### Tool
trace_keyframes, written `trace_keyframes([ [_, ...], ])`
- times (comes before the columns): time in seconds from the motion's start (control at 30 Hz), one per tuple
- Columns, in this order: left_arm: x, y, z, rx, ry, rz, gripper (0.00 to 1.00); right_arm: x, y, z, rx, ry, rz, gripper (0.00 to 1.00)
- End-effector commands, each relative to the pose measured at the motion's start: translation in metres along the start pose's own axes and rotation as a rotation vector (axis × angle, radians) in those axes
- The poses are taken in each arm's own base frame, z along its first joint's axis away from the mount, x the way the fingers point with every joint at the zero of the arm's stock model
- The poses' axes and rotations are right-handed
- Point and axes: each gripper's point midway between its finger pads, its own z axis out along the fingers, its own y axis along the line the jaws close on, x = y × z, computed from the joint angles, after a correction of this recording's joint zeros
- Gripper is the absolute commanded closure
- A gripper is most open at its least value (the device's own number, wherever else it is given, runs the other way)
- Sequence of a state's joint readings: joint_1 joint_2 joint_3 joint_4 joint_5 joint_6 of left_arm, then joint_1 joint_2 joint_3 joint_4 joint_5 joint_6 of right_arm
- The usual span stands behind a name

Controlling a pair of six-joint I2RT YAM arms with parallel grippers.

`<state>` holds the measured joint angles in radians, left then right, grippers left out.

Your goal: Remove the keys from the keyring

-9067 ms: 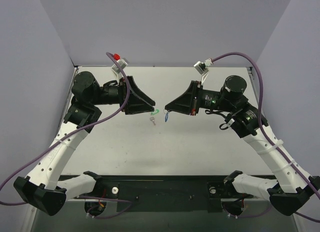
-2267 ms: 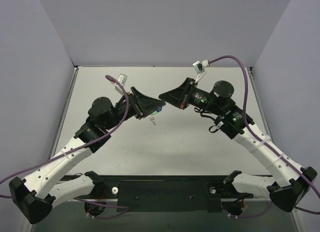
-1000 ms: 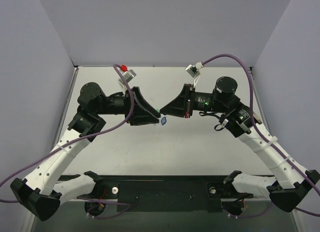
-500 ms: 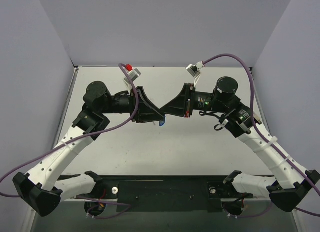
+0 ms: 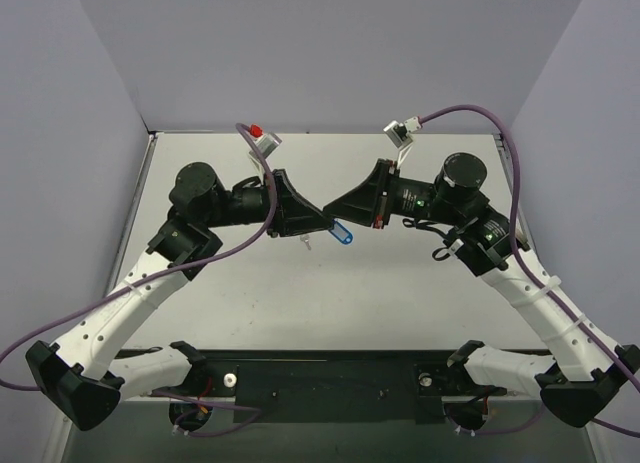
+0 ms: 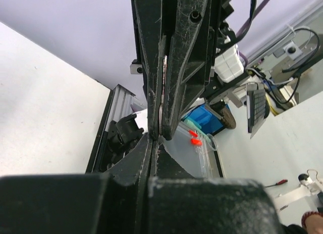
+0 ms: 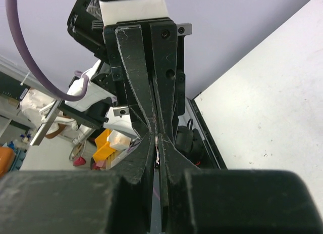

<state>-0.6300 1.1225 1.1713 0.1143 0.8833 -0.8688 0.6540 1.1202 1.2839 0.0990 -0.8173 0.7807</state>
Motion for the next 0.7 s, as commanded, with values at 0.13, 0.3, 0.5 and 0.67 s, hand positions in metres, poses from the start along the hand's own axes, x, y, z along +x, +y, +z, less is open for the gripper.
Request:
trace_keyframes([
  [0.13, -0.037, -0.027, 0.001, 0.037, -0.21, -0.026, 1.0, -0.012, -0.003, 0.005, 0.021, -0.085, -0.024, 1.0],
  [0.3, -0.04, -0.023, 0.005, 0.046, -0.27, -0.078, 1.0, -0.008, -0.007, 0.007, 0.031, -0.103, -0.016, 1.0],
  [0.5, -0.05, -0.008, 0.003, -0.011, -0.38, -0.146, 1.0, -0.006, -0.011, 0.009, 0.048, -0.126, -0.011, 1.0],
  [0.67, -0.058, 0.003, 0.0, -0.045, -0.467, -0.183, 1.0, -0.008, -0.011, 0.01, 0.047, -0.149, -0.003, 1.0],
])
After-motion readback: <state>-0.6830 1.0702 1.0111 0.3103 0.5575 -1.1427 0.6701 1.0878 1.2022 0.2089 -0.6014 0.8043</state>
